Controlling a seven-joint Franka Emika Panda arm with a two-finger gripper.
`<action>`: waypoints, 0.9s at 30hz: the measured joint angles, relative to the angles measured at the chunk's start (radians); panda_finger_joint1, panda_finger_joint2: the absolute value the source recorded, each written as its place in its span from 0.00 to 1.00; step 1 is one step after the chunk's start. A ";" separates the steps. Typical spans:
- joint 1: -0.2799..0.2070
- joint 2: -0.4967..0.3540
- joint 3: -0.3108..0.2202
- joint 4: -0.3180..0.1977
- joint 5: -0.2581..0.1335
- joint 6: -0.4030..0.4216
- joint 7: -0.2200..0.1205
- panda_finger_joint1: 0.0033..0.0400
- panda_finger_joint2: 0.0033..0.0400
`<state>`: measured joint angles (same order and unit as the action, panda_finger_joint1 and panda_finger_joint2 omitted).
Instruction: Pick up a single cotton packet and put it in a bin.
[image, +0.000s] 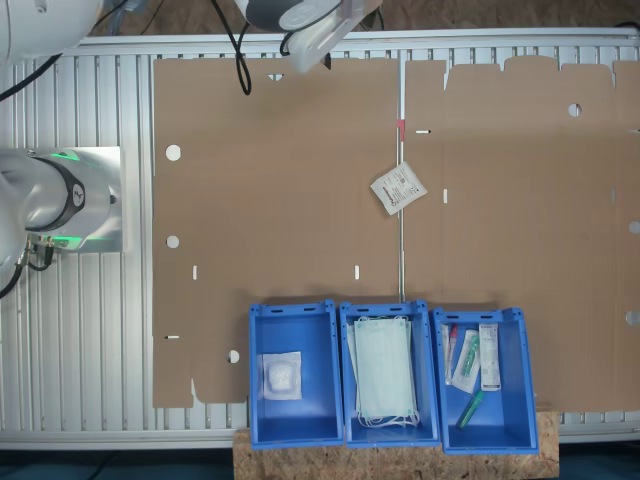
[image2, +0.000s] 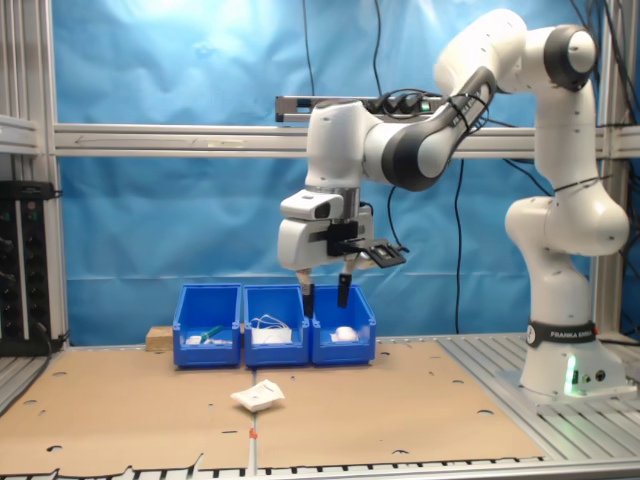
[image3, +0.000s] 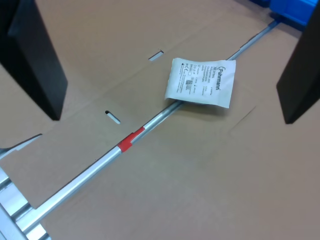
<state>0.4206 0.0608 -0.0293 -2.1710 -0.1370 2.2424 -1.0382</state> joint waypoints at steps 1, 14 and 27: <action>0.000 0.012 -0.005 0.007 0.000 0.005 0.000 1.00 1.00; -0.011 0.161 -0.044 0.065 0.000 0.107 -0.040 1.00 1.00; -0.055 0.258 -0.051 0.123 0.000 0.173 -0.136 1.00 1.00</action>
<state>0.3653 0.3193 -0.0807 -2.0484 -0.1370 2.4151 -1.1742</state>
